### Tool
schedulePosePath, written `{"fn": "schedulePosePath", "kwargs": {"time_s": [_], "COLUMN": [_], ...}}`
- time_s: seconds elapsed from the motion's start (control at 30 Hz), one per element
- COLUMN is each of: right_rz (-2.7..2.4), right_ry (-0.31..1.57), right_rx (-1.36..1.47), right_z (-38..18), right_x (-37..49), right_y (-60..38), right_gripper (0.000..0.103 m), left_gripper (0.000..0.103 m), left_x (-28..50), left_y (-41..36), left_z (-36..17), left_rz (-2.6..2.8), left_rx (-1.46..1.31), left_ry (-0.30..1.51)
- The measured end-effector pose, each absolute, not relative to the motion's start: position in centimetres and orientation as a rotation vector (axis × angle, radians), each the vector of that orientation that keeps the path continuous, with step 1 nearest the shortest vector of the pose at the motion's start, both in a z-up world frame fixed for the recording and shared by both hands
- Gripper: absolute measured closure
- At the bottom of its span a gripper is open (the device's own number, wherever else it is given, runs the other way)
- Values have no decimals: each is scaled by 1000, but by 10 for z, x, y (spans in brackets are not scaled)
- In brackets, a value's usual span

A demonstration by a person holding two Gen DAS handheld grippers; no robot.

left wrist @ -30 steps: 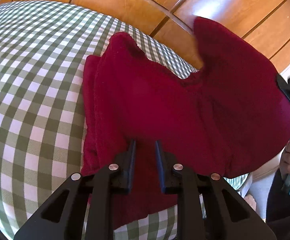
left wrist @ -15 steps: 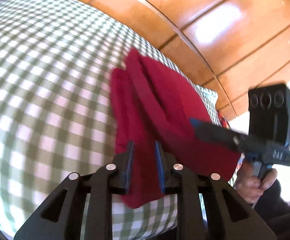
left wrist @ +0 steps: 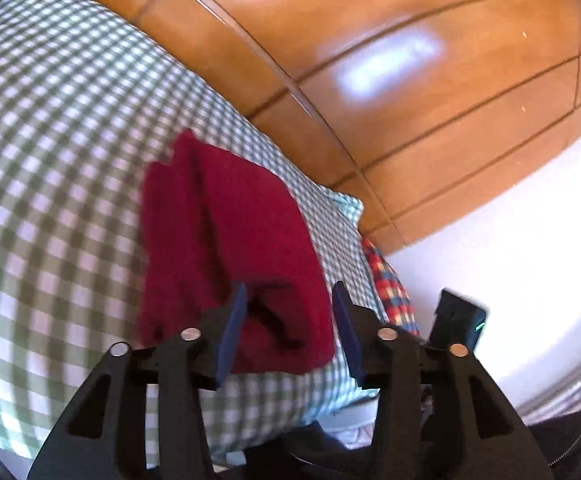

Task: Fold small clothes
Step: 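Fold the shirt in half with the left gripper while the right gripper releases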

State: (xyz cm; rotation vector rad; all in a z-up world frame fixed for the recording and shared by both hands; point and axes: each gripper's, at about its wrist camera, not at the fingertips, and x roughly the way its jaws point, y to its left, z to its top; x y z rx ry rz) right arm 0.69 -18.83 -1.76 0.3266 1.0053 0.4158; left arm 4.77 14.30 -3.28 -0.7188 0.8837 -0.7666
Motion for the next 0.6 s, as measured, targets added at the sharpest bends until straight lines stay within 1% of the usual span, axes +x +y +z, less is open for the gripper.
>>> {"fn": "schedulePosePath", "kwargs": {"time_s": [0.1,0.2,0.23,0.27,0.3,0.33,0.37,0.4,0.47,0.53,0.6], "right_rz": [381,355,351,338,323,326,344,344,367,362,349], "right_ry": [1059,1060,1055,1044,1026,1015,993,977,986,1021,1071], "right_rx": [310,324,327,324,340,363,369,330,246,220,219], "right_z": [-42,-55,-58,-59,-59,-59,-54,-46,-46,-58,-74], "right_x": [-11,-11,-8,-7,-3,1,3,4,3,4,5], "right_y": [-186,-181,-178,-176,-176,-174,-172,-162,-149,-142,-140], "right_gripper": [35,35,37,40,52,66,76,81,83,85,93], "left_gripper": [53,53,57,65,89,97,97,97,97,97,97], "left_x": [48,52,53,55,55,52,47,44,33,34,38], "left_y": [125,108,104,101,96,94,97,98,104,111,109], "left_z": [-33,-42,-45,-47,-46,-42,-37,-35,-31,-51,-81], "left_rz": [-792,-773,-762,-750,-745,-724,-717,-719,-680,-649,-579], "left_rx": [-682,-646,-634,-618,-586,-549,-533,-512,-433,-441,-395], "left_ry": [922,974,984,991,992,966,928,896,855,903,985]}}
